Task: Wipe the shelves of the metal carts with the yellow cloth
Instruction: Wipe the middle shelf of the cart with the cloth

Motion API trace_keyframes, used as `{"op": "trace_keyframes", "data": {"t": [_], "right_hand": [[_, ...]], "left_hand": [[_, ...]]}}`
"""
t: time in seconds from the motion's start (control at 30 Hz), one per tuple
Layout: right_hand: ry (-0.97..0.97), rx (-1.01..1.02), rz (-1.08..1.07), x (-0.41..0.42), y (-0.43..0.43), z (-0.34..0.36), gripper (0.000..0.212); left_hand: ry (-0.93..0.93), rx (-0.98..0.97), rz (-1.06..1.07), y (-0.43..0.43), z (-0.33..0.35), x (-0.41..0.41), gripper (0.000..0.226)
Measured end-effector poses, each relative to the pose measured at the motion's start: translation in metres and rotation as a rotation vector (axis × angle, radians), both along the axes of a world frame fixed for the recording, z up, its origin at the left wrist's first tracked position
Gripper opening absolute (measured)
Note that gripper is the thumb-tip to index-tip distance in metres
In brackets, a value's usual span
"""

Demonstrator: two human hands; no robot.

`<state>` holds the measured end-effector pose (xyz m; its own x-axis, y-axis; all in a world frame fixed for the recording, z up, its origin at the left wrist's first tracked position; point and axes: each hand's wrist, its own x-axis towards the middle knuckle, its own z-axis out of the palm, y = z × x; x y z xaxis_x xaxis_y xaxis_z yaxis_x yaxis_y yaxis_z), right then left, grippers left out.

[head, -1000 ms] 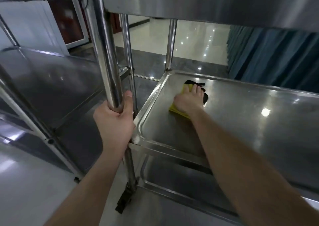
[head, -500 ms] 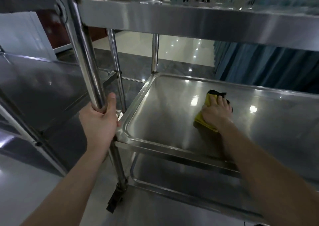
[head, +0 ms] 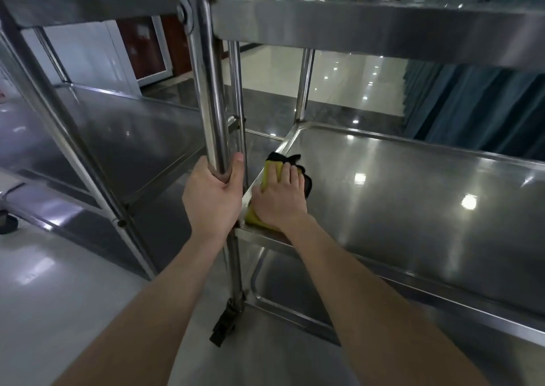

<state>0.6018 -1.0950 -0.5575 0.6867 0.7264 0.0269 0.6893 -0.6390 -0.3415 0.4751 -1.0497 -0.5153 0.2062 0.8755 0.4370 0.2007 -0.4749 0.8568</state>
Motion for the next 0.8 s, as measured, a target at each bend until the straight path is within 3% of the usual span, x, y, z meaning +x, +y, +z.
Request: {"op": "trace_keyframes", "data": {"t": [0.07, 0.2, 0.3, 0.37, 0.53, 0.67, 0.8], "right_hand": [[0.071, -0.017, 0.080, -0.018, -0.028, 0.005, 0.077], [0.220, -0.089, 0.247, -0.038, -0.084, 0.026, 0.105], [0.168, -0.200, 0.408, -0.026, -0.117, 0.029, 0.113], [0.035, -0.171, 0.462, -0.018, -0.123, 0.021, 0.116], [-0.348, -0.049, 0.328, -0.052, -0.095, 0.003, 0.097], [-0.404, 0.053, 0.222, -0.068, -0.095, -0.004, 0.087], [-0.438, 0.126, 0.213, -0.053, -0.157, -0.005, 0.080]], "left_hand": [[0.026, -0.016, 0.001, -0.003, 0.002, -0.002, 0.055], [0.126, 0.011, -0.122, -0.002, 0.008, -0.016, 0.054], [0.166, 0.079, -0.270, -0.001, 0.004, -0.034, 0.036], [0.158, 0.119, -0.319, 0.002, -0.002, -0.040, 0.023], [0.151, 0.105, -0.306, 0.005, -0.002, -0.041, 0.024], [0.158, 0.097, -0.312, 0.006, -0.003, -0.041, 0.024], [0.130, 0.115, -0.292, 0.000, -0.004, -0.038, 0.016]]}}
